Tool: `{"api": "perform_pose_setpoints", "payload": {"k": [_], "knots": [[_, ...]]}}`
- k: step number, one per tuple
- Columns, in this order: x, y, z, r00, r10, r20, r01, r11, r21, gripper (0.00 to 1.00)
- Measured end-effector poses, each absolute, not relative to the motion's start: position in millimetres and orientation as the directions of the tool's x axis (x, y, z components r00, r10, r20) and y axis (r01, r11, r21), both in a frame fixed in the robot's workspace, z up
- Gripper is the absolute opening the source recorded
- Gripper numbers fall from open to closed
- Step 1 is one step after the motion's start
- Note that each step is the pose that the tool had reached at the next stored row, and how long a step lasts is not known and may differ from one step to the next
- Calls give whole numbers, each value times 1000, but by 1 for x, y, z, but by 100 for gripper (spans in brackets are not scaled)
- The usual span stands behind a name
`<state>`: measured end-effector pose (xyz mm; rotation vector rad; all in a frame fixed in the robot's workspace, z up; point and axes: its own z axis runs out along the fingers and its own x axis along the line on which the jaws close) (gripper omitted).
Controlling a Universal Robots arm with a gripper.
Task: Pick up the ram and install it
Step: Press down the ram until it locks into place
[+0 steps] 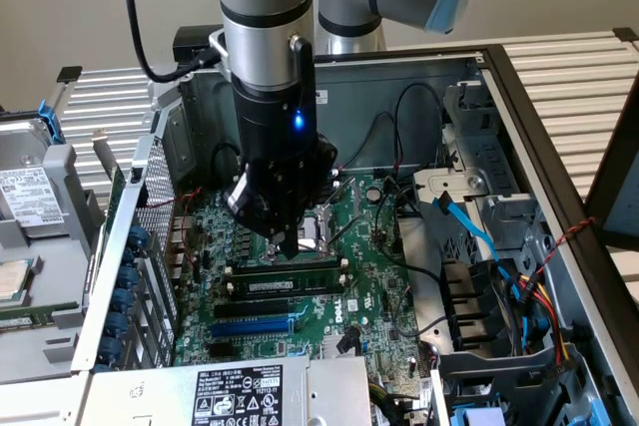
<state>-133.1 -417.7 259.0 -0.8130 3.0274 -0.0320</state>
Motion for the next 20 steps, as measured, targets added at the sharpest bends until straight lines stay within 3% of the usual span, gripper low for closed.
{"api": "perform_pose_setpoints", "payload": {"k": [20], "knots": [[-133,-418,259,-939,-345,-1,-345,938,-21,10]]}}
